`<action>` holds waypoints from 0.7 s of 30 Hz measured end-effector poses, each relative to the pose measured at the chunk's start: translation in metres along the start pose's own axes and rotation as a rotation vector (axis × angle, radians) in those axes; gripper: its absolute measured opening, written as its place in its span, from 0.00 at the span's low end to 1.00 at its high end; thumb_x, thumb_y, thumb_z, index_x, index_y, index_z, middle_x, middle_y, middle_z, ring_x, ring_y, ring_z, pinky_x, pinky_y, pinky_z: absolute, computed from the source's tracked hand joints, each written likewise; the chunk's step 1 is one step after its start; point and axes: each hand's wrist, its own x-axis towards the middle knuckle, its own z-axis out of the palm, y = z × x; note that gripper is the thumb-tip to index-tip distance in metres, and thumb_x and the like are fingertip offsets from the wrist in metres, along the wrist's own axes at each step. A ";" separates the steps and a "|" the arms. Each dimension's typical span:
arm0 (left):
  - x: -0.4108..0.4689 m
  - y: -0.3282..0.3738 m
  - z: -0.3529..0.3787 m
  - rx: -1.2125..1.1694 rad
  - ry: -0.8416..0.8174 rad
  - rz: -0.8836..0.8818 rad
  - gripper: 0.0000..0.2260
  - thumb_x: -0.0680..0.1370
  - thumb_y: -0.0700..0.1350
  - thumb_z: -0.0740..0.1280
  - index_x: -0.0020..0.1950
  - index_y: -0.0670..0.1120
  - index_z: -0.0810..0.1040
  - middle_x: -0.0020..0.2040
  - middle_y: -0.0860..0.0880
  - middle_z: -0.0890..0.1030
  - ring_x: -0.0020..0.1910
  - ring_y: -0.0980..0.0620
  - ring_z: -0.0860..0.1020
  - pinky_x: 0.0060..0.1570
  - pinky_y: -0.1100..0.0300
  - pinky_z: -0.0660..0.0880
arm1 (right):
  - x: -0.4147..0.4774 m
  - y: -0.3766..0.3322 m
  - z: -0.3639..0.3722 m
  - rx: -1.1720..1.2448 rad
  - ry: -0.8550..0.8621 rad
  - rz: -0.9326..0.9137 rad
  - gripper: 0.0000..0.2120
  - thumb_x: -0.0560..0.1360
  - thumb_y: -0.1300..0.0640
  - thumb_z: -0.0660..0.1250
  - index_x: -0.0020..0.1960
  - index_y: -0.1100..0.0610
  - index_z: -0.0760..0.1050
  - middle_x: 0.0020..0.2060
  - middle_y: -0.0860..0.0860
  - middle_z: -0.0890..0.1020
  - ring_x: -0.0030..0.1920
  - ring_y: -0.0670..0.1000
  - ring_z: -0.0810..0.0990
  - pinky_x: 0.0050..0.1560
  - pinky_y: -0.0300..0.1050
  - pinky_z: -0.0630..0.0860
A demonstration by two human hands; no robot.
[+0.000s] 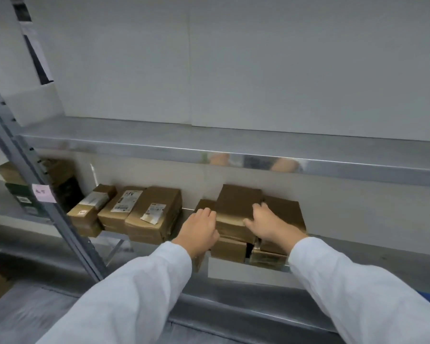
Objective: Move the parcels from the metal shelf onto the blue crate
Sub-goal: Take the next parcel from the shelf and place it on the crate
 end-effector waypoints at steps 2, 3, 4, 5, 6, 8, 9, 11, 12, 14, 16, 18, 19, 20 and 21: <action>0.019 -0.013 0.002 -0.016 -0.015 -0.002 0.14 0.78 0.45 0.59 0.62 0.42 0.72 0.58 0.45 0.75 0.57 0.46 0.72 0.57 0.54 0.69 | 0.016 -0.004 -0.001 -0.021 -0.002 0.049 0.25 0.81 0.50 0.59 0.71 0.65 0.65 0.68 0.63 0.69 0.68 0.62 0.70 0.66 0.52 0.70; 0.031 -0.020 0.003 -0.016 -0.026 -0.003 0.14 0.78 0.45 0.59 0.63 0.42 0.71 0.59 0.44 0.75 0.58 0.45 0.72 0.58 0.53 0.69 | 0.025 -0.005 0.000 -0.038 -0.004 0.068 0.22 0.81 0.50 0.59 0.67 0.65 0.69 0.64 0.63 0.74 0.63 0.61 0.74 0.61 0.50 0.72; 0.041 -0.026 0.004 -0.014 -0.039 -0.005 0.15 0.79 0.46 0.59 0.63 0.41 0.71 0.60 0.43 0.74 0.60 0.43 0.72 0.59 0.52 0.68 | 0.033 -0.007 0.001 -0.058 -0.014 0.083 0.20 0.81 0.50 0.59 0.63 0.65 0.72 0.60 0.62 0.77 0.59 0.60 0.77 0.55 0.48 0.74; 0.052 -0.032 0.007 -0.018 -0.054 -0.005 0.16 0.79 0.46 0.59 0.64 0.41 0.71 0.62 0.42 0.74 0.61 0.42 0.71 0.60 0.52 0.68 | 0.041 -0.008 0.002 -0.075 -0.032 0.100 0.19 0.81 0.50 0.58 0.61 0.65 0.74 0.57 0.61 0.79 0.56 0.59 0.78 0.52 0.47 0.73; 0.062 -0.035 0.009 -0.032 -0.071 -0.007 0.18 0.79 0.47 0.59 0.66 0.41 0.70 0.64 0.41 0.73 0.63 0.42 0.71 0.62 0.51 0.68 | 0.048 -0.009 0.003 -0.090 -0.055 0.118 0.19 0.82 0.50 0.58 0.60 0.64 0.75 0.57 0.60 0.80 0.56 0.59 0.78 0.51 0.47 0.73; 0.077 -0.040 0.015 -0.073 -0.114 -0.011 0.21 0.79 0.49 0.59 0.70 0.41 0.68 0.66 0.41 0.71 0.65 0.41 0.69 0.64 0.49 0.68 | 0.059 -0.010 0.005 -0.112 -0.099 0.166 0.20 0.82 0.50 0.56 0.66 0.64 0.72 0.61 0.61 0.77 0.60 0.60 0.77 0.56 0.48 0.72; 0.083 -0.042 0.020 -0.087 -0.127 -0.008 0.22 0.80 0.50 0.60 0.70 0.41 0.67 0.66 0.41 0.70 0.66 0.41 0.69 0.64 0.49 0.68 | 0.065 -0.012 0.006 -0.117 -0.106 0.196 0.22 0.83 0.51 0.55 0.70 0.64 0.68 0.65 0.62 0.75 0.63 0.61 0.75 0.59 0.49 0.71; 0.094 -0.047 0.033 -0.101 -0.125 0.009 0.23 0.80 0.53 0.60 0.70 0.42 0.67 0.66 0.41 0.71 0.65 0.41 0.70 0.65 0.49 0.68 | 0.075 -0.017 0.010 -0.120 -0.094 0.260 0.27 0.83 0.50 0.53 0.77 0.65 0.56 0.72 0.64 0.66 0.70 0.63 0.68 0.66 0.51 0.68; 0.097 -0.048 0.038 -0.125 -0.118 0.010 0.23 0.80 0.55 0.60 0.69 0.42 0.67 0.66 0.41 0.71 0.64 0.41 0.70 0.65 0.49 0.68 | 0.079 -0.020 0.012 -0.129 -0.085 0.291 0.30 0.84 0.50 0.52 0.78 0.66 0.50 0.75 0.65 0.61 0.72 0.64 0.65 0.68 0.51 0.66; 0.104 -0.052 0.049 -0.217 -0.119 0.000 0.25 0.80 0.57 0.59 0.71 0.42 0.65 0.66 0.41 0.70 0.65 0.41 0.68 0.66 0.48 0.67 | 0.088 -0.026 0.016 -0.137 -0.066 0.364 0.34 0.84 0.48 0.51 0.77 0.69 0.42 0.76 0.67 0.54 0.74 0.66 0.59 0.71 0.53 0.63; 0.108 -0.057 0.059 -0.308 -0.136 -0.002 0.26 0.80 0.60 0.58 0.72 0.43 0.64 0.66 0.42 0.70 0.65 0.42 0.68 0.64 0.50 0.68 | 0.095 -0.029 0.019 -0.075 -0.030 0.440 0.38 0.83 0.45 0.53 0.78 0.67 0.38 0.76 0.67 0.52 0.74 0.65 0.61 0.71 0.53 0.64; 0.110 -0.059 0.066 -0.455 -0.230 -0.047 0.28 0.80 0.62 0.57 0.73 0.45 0.62 0.67 0.43 0.70 0.65 0.43 0.71 0.62 0.51 0.69 | 0.101 -0.028 0.023 0.028 0.012 0.493 0.40 0.82 0.43 0.55 0.78 0.63 0.36 0.77 0.66 0.53 0.72 0.64 0.65 0.69 0.53 0.67; 0.111 -0.060 0.069 -0.570 -0.287 -0.099 0.28 0.80 0.63 0.57 0.73 0.45 0.63 0.67 0.44 0.70 0.64 0.44 0.72 0.63 0.50 0.70 | 0.104 -0.028 0.026 0.068 0.029 0.517 0.41 0.81 0.42 0.55 0.78 0.62 0.35 0.77 0.65 0.53 0.72 0.63 0.66 0.68 0.53 0.67; 0.112 -0.059 0.070 -0.701 -0.327 -0.167 0.28 0.80 0.62 0.58 0.73 0.45 0.64 0.67 0.44 0.71 0.64 0.44 0.73 0.64 0.49 0.71 | 0.106 -0.027 0.029 0.097 0.041 0.544 0.42 0.81 0.41 0.55 0.78 0.62 0.35 0.77 0.65 0.53 0.71 0.63 0.66 0.67 0.52 0.68; 0.113 -0.056 0.072 -0.816 -0.350 -0.240 0.28 0.80 0.62 0.59 0.72 0.44 0.65 0.68 0.43 0.71 0.64 0.43 0.73 0.65 0.48 0.70 | 0.108 -0.026 0.031 0.123 0.051 0.569 0.43 0.80 0.40 0.55 0.78 0.62 0.35 0.77 0.64 0.53 0.71 0.62 0.67 0.65 0.51 0.68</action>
